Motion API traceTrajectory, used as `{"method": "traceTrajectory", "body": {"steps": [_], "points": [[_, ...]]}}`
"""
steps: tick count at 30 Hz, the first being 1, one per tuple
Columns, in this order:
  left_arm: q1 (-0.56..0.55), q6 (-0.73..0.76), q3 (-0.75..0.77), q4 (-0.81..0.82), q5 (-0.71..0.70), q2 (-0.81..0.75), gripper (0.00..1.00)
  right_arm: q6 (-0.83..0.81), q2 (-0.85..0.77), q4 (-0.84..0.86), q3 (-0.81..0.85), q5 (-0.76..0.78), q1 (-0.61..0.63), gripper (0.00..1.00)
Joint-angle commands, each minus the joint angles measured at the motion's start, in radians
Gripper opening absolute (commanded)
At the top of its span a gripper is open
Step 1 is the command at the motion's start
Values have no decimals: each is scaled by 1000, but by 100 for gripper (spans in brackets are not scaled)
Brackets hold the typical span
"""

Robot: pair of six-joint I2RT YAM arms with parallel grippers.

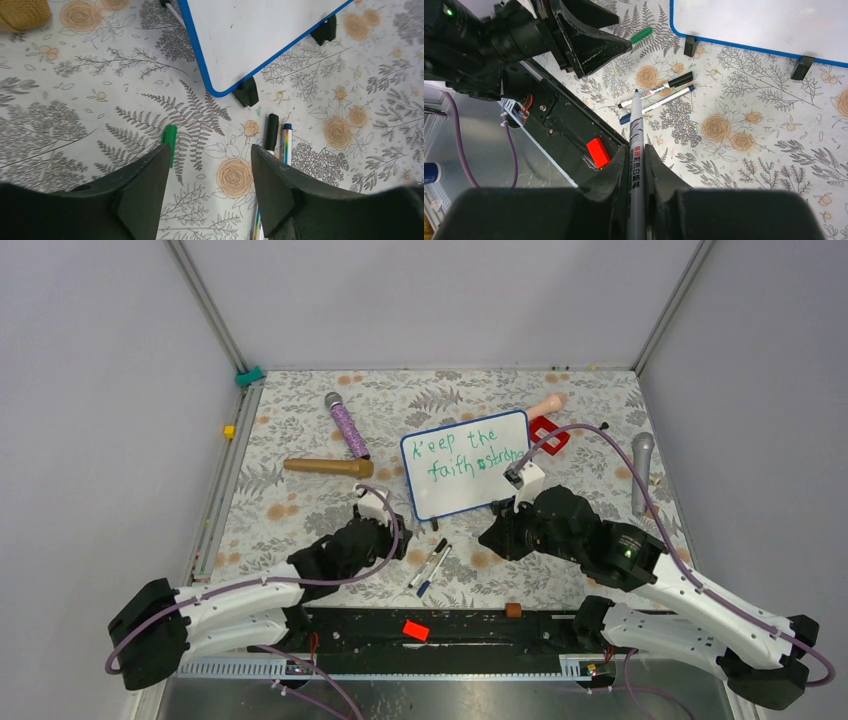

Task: Write a sentence on the whiteboard
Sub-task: Place the pen cap at the center of the board, then close the whiteboard marker at the center of the board.

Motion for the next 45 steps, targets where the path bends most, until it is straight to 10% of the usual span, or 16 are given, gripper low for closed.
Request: {"method": "traceTrajectory", "body": {"steps": [1,17,32,41,45], "points": [[2,-14,215,-484,-50,19,61,-27,-38,-9,42,7,2,0],[192,109,451,-634,296,365,53,-92,-127,-94,77,16,2,0],[265,107,494,-581,336,540,48,-85,-155,-108,72,15,2,0],[278,117,467,-535,433,573,2,-88,-140,-112,86,23,3,0],[278,116,437,-535,445,485,0,-88,-120,-111,94,22,2,0]]}}
